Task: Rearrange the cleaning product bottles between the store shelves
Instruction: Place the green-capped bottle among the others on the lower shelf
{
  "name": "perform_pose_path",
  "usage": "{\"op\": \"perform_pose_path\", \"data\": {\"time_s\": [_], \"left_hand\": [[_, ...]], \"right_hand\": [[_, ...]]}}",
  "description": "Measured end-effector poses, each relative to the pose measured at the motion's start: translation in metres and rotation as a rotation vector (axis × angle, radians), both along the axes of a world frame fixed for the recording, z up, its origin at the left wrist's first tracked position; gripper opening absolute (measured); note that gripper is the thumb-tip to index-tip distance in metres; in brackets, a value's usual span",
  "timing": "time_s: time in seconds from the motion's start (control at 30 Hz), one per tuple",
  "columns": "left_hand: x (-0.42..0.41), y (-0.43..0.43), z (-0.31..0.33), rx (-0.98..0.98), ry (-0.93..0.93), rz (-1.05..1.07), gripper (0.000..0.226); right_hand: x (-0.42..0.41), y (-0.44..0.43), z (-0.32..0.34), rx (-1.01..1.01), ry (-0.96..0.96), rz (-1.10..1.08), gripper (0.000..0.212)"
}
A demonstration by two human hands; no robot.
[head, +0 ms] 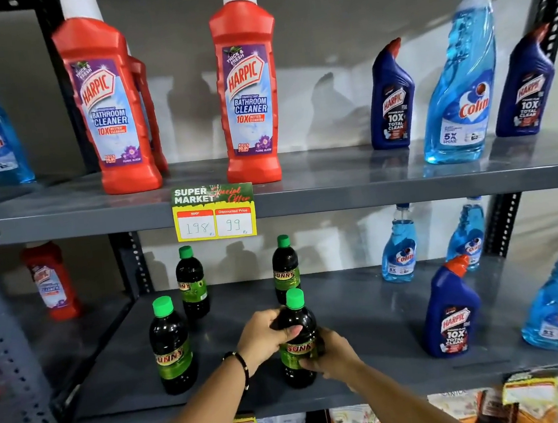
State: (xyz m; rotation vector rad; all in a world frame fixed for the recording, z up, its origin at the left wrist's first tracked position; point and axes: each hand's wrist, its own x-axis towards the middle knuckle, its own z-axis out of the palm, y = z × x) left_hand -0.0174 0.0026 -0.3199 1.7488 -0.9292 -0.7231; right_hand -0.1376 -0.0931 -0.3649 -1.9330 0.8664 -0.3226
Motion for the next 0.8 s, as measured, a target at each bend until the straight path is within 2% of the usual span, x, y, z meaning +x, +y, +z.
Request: {"op": "perform_pose_path", "data": {"time_s": [0.07,0.2,0.3,0.4,0.57,0.63,0.73,0.8], "left_hand": [[0.001,0.001,0.001,0.042,-0.173,0.0,0.048],[-0.003,0.008,0.012,0.268,-0.707,-0.052,0.049],[-0.012,0.012,0.029,0.484,-1.124,-0.062,0.051],[-0.03,0.011,0.048,0.5,-1.347,-0.112,0.047],[-0.063,-0.003,0.078,0.369,-1.437,-0.27,0.045],[-0.073,-0.01,0.089,0.303,-1.351,-0.338,0.041],[-0.093,-0.025,0.101,0.221,-1.146,-0.442,0.033],[-0.113,-0.04,0.1,0.14,-1.021,-0.474,0.031]], "right_hand": [[-0.002,0.0,0.0,-0.013,0.024,0.01,0.06],[-0.01,0.0,0.005,-0.108,0.066,0.043,0.06],[-0.021,-0.006,0.014,-0.159,0.027,0.015,0.043],[-0.037,-0.015,0.032,-0.16,-0.043,-0.003,0.025],[-0.075,-0.026,0.073,-0.155,-0.164,0.026,0.019],[-0.094,-0.03,0.091,-0.185,-0.165,0.11,0.021],[-0.129,-0.045,0.103,-0.293,-0.051,0.224,0.032],[-0.154,-0.061,0.101,-0.313,-0.06,0.218,0.028]]}}
